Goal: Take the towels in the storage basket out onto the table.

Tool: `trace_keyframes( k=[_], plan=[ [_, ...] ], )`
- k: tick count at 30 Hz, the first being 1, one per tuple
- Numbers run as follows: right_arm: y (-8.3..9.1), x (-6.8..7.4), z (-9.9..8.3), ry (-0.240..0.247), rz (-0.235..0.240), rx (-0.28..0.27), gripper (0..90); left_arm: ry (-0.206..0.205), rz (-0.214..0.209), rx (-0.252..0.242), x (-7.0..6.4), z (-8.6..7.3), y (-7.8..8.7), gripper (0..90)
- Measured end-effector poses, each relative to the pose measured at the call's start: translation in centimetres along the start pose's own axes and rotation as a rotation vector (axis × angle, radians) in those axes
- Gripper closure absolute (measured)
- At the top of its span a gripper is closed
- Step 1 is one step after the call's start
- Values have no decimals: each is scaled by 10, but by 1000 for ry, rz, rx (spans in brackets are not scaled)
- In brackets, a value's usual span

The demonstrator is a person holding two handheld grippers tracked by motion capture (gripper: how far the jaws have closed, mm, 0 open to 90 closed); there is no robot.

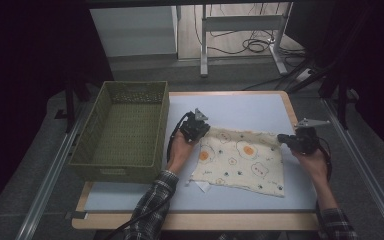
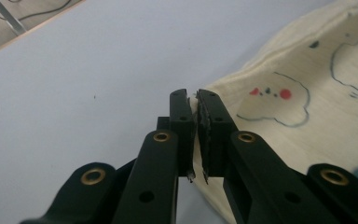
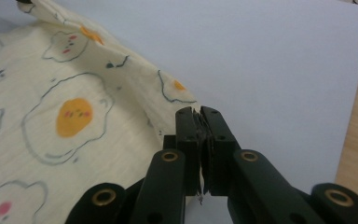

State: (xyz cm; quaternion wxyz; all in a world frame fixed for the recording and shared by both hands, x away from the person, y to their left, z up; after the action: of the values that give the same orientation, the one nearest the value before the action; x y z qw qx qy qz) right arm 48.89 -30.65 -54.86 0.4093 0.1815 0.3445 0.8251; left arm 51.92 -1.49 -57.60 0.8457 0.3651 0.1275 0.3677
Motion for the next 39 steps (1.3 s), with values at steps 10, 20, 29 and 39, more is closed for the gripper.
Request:
trace_keyframes(
  k=[10,20,29,39],
  plan=[
    [24,25,-29,1,31,-21,864,-10,-40,-45,-28,-21,27,850],
    [44,54,-54,55,33,-11,864,-35,-88,-68,-54,-48,51,847],
    [64,81,-74,107,33,4,864,-40,-131,-81,-73,-67,67,845],
    [68,98,-91,127,55,35,863,-47,-146,-66,-88,-81,79,843]
  ],
)
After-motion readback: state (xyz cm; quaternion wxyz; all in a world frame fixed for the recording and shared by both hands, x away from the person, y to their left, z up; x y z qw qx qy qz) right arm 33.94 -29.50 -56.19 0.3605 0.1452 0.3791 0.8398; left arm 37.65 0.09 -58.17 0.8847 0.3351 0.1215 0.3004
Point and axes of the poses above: each handheld gripper's, and its own axes: y roughly backward along the jaws, z roughly out of its top, x roughly to its left, the point moved 10 cm from there along -y, roughly forward along the jaws, and after that the axes turned 7 degrees about x, right-handed, at the moved point
